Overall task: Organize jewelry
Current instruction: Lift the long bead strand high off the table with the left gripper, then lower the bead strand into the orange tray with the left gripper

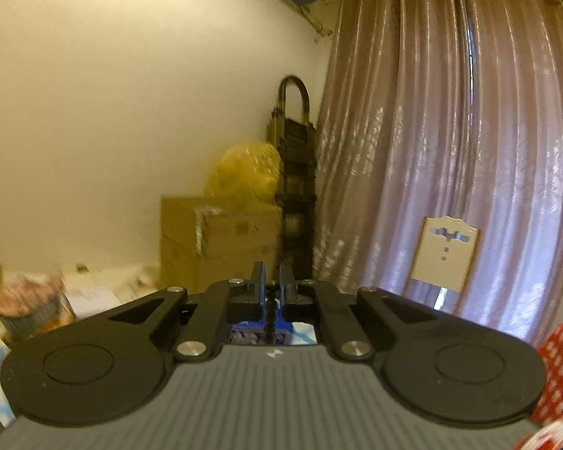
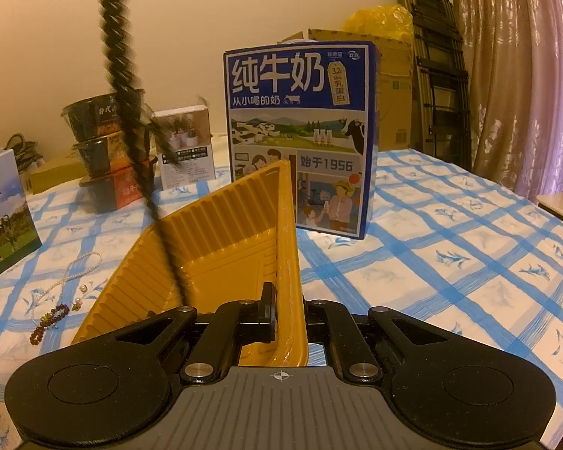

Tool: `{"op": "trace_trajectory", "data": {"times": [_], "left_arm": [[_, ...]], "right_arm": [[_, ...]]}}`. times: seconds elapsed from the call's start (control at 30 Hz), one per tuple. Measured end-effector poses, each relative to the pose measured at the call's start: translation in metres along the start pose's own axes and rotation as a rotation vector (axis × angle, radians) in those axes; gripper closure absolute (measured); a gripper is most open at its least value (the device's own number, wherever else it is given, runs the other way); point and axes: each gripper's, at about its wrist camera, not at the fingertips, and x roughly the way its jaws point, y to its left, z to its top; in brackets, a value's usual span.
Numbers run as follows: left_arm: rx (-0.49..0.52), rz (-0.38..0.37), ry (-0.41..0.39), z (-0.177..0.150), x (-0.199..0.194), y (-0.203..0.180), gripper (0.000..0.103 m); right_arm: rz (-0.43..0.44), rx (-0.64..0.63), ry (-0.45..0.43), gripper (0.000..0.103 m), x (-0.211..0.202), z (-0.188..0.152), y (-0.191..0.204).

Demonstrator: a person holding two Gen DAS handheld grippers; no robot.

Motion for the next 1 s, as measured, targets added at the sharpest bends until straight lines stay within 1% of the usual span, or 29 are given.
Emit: {"op": "trace_trajectory", "data": {"times": [0.17, 0.33, 0.57, 1.0], "left_arm": [[-0.070, -0.019, 0.106, -0.038, 0.024, 0.009, 0.097], [-0.121, -0.008, 0.207, -0.075, 0.044, 0.023, 0.097], [-0.219, 0.010, 0.346, -0.137, 0.068, 0.044, 0.097], [-0.381, 0.047, 0.502, -0.239, 0.092, 0.067, 0.097]], "right_arm": [[0.004, 0.004, -0.002, 0.096, -0.001, 0.000, 0.000], [0.005, 0.012, 0.002, 0.096, 0.000, 0.000, -0.002], [0.005, 0.011, 0.001, 0.096, 0.001, 0.000, -0.003], [0.005, 0.018, 0.004, 0.096, 0.002, -0.001, -0.004]]}}
